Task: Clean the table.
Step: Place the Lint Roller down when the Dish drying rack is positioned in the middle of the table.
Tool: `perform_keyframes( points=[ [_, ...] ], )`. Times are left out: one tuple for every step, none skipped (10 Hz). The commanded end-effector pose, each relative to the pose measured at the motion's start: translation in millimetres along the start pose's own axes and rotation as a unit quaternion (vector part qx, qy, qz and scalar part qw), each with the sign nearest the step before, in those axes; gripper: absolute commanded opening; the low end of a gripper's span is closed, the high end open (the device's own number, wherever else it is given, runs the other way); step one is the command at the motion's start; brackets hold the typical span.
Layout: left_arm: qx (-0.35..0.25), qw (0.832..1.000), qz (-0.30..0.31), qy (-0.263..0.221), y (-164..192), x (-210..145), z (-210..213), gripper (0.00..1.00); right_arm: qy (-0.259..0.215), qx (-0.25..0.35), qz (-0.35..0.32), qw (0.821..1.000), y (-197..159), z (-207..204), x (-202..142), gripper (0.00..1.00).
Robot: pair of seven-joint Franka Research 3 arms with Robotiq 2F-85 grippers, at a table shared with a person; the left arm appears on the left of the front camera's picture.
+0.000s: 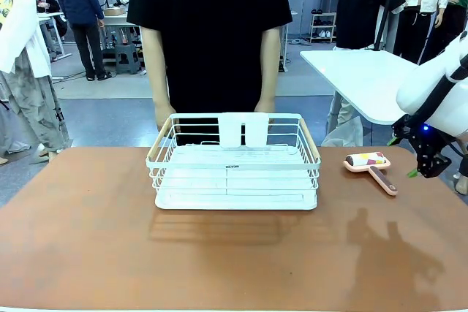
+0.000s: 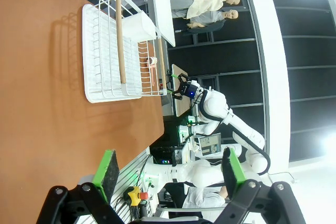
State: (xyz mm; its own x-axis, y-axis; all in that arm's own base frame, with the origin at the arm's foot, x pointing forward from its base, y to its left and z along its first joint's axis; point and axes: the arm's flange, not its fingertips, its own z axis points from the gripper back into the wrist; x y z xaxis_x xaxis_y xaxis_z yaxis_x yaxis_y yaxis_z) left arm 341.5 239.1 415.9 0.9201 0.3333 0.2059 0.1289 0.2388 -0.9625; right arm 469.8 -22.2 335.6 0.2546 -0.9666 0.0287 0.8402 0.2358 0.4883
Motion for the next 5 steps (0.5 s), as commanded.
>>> perform_keyframes(
  points=[
    [-0.005, 1.0, -0.002, -0.003, -0.8, -2.0, 2.0, 1.0, 0.001, 0.005, -0.001, 1.0, -1.9, -1.5, -2.3, 1.0],
    [-0.005, 1.0, -0.002, -0.003, -0.8, -2.0, 2.0, 1.0, 0.001, 0.005, -0.001, 1.0, -1.9, -1.5, -2.3, 1.0],
    [-0.005, 1.0, -0.002, -0.003, -0.8, -2.0, 2.0, 1.0, 0.001, 0.005, -0.001, 1.0, -1.9, -1.5, -2.3, 1.0],
    [-0.005, 1.0, -0.002, -0.003, -0.8, -2.0, 2.0, 1.0, 0.001, 0.005, -0.001, 1.0, -1.9, -1.5, -2.3, 1.0],
    [-0.005, 1.0, -0.002, -0.003, -0.8, -2.0, 2.0, 1.0, 0.001, 0.005, -0.001, 1.0, -1.9, -1.5, -2.3, 1.0]
  ],
)
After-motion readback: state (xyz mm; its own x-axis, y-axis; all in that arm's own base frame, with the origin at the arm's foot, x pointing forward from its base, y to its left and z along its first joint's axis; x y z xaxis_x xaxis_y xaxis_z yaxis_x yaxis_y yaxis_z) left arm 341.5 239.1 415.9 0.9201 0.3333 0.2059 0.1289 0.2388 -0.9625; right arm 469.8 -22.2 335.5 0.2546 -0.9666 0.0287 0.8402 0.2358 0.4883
